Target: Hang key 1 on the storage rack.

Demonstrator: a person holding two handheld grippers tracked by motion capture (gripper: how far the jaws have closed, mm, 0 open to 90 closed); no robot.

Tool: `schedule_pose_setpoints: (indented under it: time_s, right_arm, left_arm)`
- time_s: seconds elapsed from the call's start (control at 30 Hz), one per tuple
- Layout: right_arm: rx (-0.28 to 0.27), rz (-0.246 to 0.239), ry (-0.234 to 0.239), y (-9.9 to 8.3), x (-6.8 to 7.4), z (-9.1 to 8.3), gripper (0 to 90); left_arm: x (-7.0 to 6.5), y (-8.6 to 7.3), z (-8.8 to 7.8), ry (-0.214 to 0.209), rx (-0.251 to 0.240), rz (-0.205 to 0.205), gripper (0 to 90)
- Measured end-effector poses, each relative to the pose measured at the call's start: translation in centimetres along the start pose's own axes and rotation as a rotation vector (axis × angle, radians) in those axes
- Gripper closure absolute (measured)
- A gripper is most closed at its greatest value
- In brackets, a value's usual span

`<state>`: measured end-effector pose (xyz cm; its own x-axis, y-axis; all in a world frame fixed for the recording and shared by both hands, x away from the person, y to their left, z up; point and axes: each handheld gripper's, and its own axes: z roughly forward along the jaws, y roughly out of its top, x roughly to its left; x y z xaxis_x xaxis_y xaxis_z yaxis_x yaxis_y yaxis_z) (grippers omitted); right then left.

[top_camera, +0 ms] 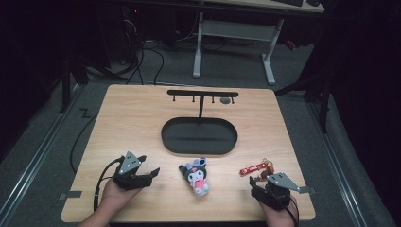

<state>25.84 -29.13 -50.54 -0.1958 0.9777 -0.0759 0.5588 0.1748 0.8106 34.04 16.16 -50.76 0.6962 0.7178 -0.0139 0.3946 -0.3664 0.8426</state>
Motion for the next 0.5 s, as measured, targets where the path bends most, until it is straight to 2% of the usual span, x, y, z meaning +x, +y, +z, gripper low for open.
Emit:
schedule_pose_setpoints:
  time_s: [0.13,0.33,0.5]
  right_arm:
    - [0.006,0.0,0.002,-0.15,-0.22,0.33,28.1]
    - [0.005,0.007,0.007,-0.34,-0.55,0.34,28.5]
    - [0.002,0.025,0.007,-0.38,-0.74,0.13,28.9]
  left_arm:
    - [-0.05,0.0,0.36,-0.003,-0.005,0.002,32.1]
    - [-0.25,-0.12,0.96,-0.017,0.032,0.02,34.5]
    - [-0.31,-0.06,0.68,-0.035,0.022,0.013,39.5]
